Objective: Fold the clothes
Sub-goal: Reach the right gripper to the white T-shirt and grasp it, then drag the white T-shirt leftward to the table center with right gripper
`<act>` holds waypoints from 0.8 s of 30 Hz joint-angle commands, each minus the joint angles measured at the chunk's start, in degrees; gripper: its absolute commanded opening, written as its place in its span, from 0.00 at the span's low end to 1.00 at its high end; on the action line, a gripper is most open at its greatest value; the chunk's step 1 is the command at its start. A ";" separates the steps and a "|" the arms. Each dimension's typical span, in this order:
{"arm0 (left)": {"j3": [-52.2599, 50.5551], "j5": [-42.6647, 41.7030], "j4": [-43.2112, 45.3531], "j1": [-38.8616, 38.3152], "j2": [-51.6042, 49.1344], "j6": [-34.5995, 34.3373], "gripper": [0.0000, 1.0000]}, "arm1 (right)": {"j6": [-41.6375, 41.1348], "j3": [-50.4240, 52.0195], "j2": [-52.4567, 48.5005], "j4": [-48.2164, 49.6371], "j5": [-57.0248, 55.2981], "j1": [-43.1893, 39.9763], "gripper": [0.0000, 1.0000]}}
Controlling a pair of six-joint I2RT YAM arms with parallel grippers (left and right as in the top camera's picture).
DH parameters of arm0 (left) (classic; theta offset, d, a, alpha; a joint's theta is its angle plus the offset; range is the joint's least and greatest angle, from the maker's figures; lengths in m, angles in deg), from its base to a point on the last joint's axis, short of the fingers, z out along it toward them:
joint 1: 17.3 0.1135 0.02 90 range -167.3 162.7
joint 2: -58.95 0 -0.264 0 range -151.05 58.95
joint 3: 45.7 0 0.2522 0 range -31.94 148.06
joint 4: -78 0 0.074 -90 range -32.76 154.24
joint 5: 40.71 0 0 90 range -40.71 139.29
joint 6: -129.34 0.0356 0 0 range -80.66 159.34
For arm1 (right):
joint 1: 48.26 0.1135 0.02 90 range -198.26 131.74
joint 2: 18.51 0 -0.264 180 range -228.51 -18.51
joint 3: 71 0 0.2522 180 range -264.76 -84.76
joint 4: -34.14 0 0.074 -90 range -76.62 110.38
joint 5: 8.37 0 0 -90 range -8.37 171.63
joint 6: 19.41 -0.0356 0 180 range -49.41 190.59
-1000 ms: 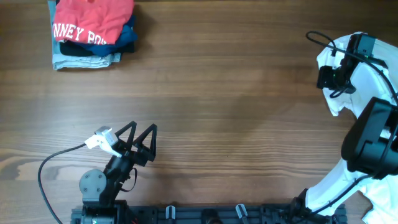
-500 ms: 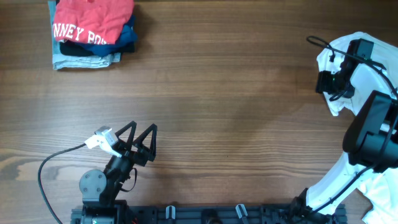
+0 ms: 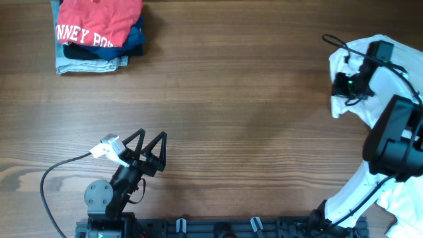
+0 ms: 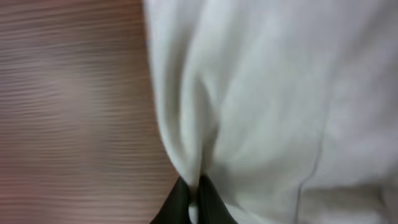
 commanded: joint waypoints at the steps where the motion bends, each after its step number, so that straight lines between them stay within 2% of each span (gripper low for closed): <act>1: -0.37 -0.70 0.13 0.22 0.52 -0.33 1.00 | -2.89 -0.70 -1.55 0.90 6.60 9.18 0.04; 9: -0.37 -0.70 0.13 0.22 0.52 -0.33 1.00 | -26.51 -0.70 -1.55 13.97 10.47 36.41 0.04; 11: -0.37 -0.70 0.15 0.22 0.52 -0.33 1.00 | -30.10 -0.70 -1.57 15.85 10.47 42.27 0.04; 18: -0.37 -0.70 0.13 0.22 0.52 -0.33 1.00 | -35.52 -0.70 -1.57 14.84 12.44 57.20 0.05; 22: -0.37 -0.70 0.13 0.22 0.52 -0.33 1.00 | -35.36 -0.70 -1.55 14.64 11.56 61.59 0.06; 23: -0.37 -0.70 0.13 0.22 0.52 -0.33 1.00 | -35.36 -0.72 -1.53 14.95 9.70 61.61 0.29; 24: -0.37 -0.70 0.13 0.22 0.52 -0.33 1.00 | -35.34 -1.07 -1.53 15.39 9.53 60.96 0.66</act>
